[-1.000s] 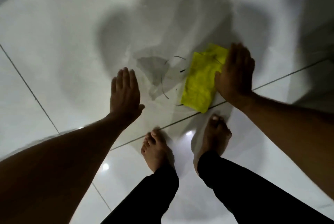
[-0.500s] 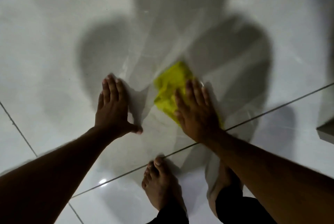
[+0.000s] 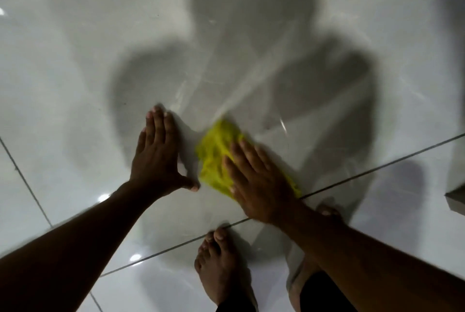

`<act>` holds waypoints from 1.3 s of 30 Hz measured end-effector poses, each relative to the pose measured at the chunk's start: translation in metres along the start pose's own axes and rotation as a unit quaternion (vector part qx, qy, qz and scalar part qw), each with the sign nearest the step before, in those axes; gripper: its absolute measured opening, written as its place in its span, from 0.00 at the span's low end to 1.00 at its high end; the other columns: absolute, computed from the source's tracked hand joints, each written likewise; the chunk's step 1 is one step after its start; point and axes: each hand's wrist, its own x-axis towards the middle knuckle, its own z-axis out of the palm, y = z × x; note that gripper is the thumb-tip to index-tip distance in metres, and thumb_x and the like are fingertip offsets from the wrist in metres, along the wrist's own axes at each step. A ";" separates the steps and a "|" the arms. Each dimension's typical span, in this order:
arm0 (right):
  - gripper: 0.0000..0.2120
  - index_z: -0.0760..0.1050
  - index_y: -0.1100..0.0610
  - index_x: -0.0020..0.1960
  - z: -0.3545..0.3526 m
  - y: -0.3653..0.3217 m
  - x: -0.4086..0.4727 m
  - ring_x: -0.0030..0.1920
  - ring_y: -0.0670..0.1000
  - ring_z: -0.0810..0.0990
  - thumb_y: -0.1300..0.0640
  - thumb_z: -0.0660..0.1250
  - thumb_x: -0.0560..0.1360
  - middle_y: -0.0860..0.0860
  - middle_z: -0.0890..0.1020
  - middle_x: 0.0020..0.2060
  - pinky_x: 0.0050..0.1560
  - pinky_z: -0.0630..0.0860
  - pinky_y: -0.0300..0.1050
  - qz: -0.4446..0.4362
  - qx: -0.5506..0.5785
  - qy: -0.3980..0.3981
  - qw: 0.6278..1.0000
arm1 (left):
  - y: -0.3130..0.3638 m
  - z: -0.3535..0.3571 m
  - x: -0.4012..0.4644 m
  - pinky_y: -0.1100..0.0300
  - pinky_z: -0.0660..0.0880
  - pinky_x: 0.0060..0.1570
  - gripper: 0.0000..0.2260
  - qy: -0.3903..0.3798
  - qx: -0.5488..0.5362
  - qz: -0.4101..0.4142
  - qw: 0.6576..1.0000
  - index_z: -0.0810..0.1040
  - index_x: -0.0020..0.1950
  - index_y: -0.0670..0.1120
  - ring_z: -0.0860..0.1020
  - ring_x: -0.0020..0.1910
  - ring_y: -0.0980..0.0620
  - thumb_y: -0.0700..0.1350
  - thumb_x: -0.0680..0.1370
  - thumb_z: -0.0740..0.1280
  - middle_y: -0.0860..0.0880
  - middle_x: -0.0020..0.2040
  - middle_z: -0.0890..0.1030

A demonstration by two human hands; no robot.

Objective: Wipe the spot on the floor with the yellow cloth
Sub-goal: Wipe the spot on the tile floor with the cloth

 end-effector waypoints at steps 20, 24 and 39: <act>0.28 0.59 0.55 0.78 -0.033 0.144 -0.011 0.77 0.65 0.58 0.45 0.54 0.81 0.61 0.62 0.77 0.73 0.64 0.66 -0.234 -0.087 -0.093 0.964 | -0.004 0.002 0.005 0.48 0.38 0.75 0.79 0.013 -0.026 -0.003 1.000 0.30 0.75 0.41 0.30 0.76 0.41 0.73 0.43 0.75 0.39 0.77 0.30; 0.31 0.55 0.59 0.79 -0.028 0.112 0.062 0.78 0.66 0.56 0.44 0.54 0.81 0.64 0.60 0.77 0.77 0.57 0.61 0.135 -0.072 0.071 0.986 | -0.005 0.006 0.007 0.48 0.39 0.74 0.79 0.016 -0.026 -0.002 1.000 0.30 0.76 0.42 0.30 0.75 0.44 0.73 0.42 0.75 0.39 0.78 0.32; 0.41 0.54 0.49 0.79 -0.040 0.215 -0.036 0.78 0.64 0.57 0.27 0.35 0.75 0.59 0.59 0.78 0.72 0.64 0.69 0.117 0.002 -0.092 0.989 | -0.005 0.002 0.006 0.47 0.42 0.75 0.79 0.009 -0.009 -0.004 1.000 0.32 0.76 0.40 0.32 0.76 0.42 0.75 0.42 0.73 0.39 0.78 0.33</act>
